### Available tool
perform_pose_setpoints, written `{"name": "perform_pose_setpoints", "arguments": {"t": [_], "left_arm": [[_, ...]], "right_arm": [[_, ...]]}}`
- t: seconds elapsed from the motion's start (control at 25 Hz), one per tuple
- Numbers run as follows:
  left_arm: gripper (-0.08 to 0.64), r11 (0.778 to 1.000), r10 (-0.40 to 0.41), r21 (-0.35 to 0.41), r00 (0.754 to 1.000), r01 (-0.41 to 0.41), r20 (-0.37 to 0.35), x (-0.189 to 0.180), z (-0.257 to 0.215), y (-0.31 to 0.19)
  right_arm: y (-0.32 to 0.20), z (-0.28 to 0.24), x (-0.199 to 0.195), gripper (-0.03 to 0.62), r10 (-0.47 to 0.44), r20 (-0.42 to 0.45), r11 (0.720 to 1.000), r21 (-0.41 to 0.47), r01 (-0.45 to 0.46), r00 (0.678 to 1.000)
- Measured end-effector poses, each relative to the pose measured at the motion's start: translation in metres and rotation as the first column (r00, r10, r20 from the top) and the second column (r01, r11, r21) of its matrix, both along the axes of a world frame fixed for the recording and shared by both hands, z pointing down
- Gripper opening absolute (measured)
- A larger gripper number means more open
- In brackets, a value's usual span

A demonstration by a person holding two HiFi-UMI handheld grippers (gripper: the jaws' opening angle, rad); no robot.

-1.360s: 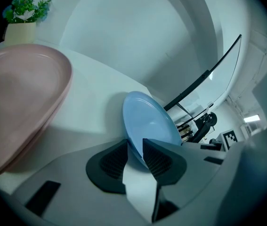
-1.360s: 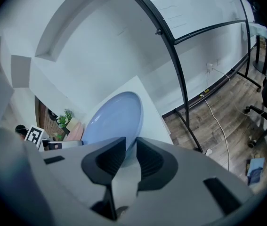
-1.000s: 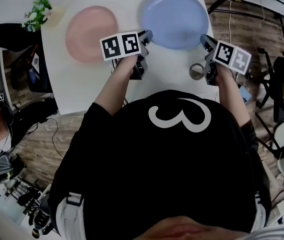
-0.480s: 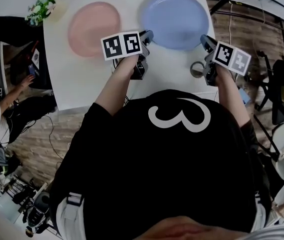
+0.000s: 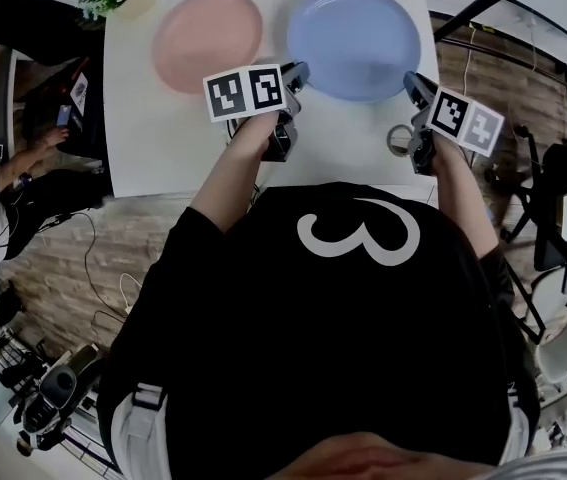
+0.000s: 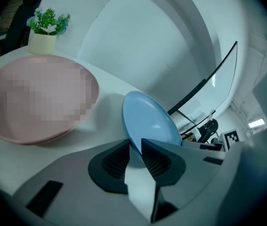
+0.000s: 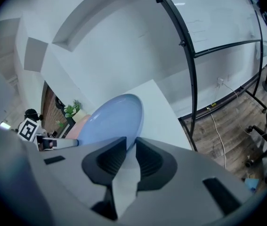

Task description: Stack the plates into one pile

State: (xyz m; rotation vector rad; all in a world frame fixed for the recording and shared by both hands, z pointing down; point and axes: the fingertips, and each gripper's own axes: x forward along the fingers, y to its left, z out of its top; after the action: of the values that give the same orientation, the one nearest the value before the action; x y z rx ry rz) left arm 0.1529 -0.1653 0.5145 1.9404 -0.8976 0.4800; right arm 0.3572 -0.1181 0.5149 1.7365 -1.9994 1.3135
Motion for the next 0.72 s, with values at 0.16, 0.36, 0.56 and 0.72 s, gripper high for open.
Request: {"name": "perform_pose_setpoints", "arguments": {"t": [0.16,0.36,0.56,0.72], "left_arm": [[0.087,0.999,-0.043,0.023,0.999,0.043,0.016,-0.02,-0.009,0.003],[0.087,0.994,-0.099,0.049,0.994,0.098,0.036,-0.051,-0.021,0.004],[0.089,0.988,-0.139,0.07,0.989,0.135,0.051,-0.08,-0.032,0.004],[0.089,0.983,-0.174,0.071,0.984,0.171,0.043,-0.106,-0.042,-0.003]], "right_arm": [[-0.004,-0.001,-0.019,0.078,-0.042,0.013,0.999,0.005,0.042,0.999],[-0.019,-0.011,-0.048,0.078,-0.103,0.015,0.994,0.032,0.102,0.995],[-0.032,-0.02,-0.076,0.077,-0.158,0.02,0.986,0.055,0.156,0.987],[-0.045,-0.028,-0.102,0.077,-0.189,0.032,0.98,0.063,0.187,0.981]]}}
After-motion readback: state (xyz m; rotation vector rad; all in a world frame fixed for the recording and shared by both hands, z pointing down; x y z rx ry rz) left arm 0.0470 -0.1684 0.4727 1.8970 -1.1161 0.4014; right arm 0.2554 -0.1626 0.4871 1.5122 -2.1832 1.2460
